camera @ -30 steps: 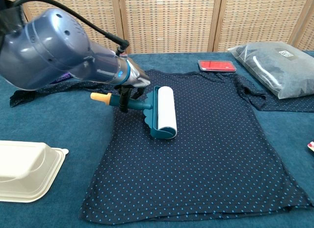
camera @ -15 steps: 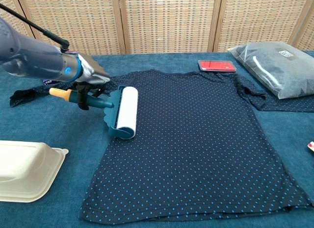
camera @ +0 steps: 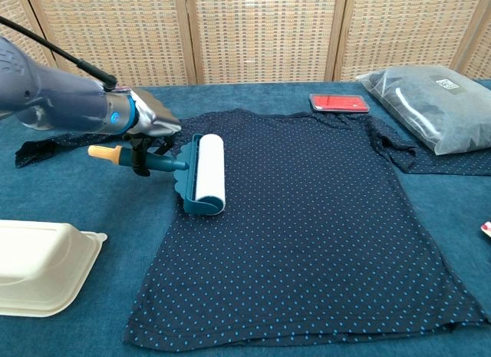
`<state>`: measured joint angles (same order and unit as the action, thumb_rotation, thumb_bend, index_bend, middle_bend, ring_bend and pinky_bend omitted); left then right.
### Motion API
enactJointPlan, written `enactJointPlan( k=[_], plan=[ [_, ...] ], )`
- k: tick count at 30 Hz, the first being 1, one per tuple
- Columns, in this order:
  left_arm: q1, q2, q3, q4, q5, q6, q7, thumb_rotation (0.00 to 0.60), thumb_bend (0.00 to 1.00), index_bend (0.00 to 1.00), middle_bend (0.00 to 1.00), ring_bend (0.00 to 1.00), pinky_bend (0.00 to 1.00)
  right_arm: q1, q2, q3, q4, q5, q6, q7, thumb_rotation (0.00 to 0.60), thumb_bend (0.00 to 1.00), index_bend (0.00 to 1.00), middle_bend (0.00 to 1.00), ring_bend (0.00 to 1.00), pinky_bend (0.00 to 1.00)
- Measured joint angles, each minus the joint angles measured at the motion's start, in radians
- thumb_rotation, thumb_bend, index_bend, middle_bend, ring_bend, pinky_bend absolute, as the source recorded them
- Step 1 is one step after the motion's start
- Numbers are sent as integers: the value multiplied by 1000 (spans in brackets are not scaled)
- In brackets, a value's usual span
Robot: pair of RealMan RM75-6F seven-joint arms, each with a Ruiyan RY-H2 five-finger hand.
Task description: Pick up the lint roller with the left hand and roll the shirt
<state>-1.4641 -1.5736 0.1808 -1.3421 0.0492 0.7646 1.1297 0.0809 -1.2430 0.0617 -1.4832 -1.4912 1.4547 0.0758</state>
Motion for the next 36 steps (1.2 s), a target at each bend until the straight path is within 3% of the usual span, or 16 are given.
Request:
enactJointPlan(
  k=[24,36],
  plan=[
    [-165,-231,-121,213,-220,-55,172,600,410,871,915,749,662,3,4,3,12,17,-18,39,600,130,0,0,0,0],
    [-152,-190,-124,161,-215,-26,180,600,410,871,915,749,663,1,5,-4,5,4,-12,30,600,129,0,0,0,0]
  ],
)
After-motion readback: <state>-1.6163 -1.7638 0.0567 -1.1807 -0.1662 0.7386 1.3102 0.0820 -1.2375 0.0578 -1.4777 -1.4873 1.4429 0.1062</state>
